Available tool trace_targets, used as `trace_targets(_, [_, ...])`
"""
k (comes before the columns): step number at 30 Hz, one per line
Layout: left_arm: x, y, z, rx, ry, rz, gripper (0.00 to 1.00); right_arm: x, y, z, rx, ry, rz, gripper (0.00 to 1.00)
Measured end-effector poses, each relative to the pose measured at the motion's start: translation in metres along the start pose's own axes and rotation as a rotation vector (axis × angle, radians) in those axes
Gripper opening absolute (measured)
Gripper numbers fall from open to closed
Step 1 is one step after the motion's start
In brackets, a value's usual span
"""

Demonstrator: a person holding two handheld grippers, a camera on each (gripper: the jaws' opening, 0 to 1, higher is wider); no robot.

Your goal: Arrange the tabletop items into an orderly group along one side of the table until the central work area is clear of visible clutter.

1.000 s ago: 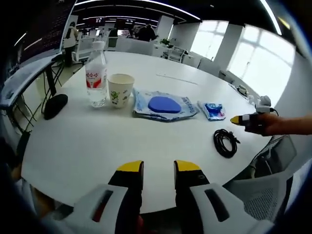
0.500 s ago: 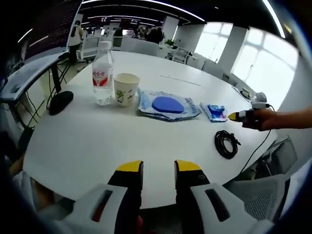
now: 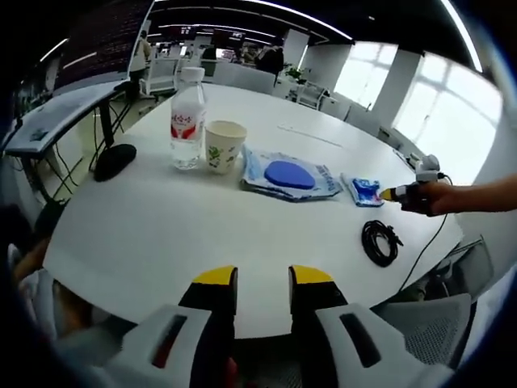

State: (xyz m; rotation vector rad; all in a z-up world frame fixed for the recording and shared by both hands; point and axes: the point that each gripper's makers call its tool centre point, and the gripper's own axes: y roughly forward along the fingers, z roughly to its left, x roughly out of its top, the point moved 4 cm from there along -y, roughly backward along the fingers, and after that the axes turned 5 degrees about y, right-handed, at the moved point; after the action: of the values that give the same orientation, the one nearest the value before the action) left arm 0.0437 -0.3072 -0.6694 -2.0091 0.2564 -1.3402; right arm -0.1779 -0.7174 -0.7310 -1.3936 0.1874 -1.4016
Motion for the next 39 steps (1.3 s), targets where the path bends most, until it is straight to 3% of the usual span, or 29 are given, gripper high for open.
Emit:
trace_targets(20, [0.0, -0.001, 0.0, 0.001, 0.0, -0.002, 0.23, 0.002, 0.007, 0.02, 0.042, -0.035, 0.006, 0.03])
trace_targets(28, [-0.002, -0.003, 0.002, 0.004, -0.006, -0.005, 0.23, 0.005, 0.003, 0.022, 0.056, -0.036, 0.003, 0.09])
trace_targets(39, [-0.002, -0.001, 0.003, -0.001, -0.007, -0.01, 0.23, -0.014, -0.011, 0.012, 0.04, -0.044, 0.02, 0.09])
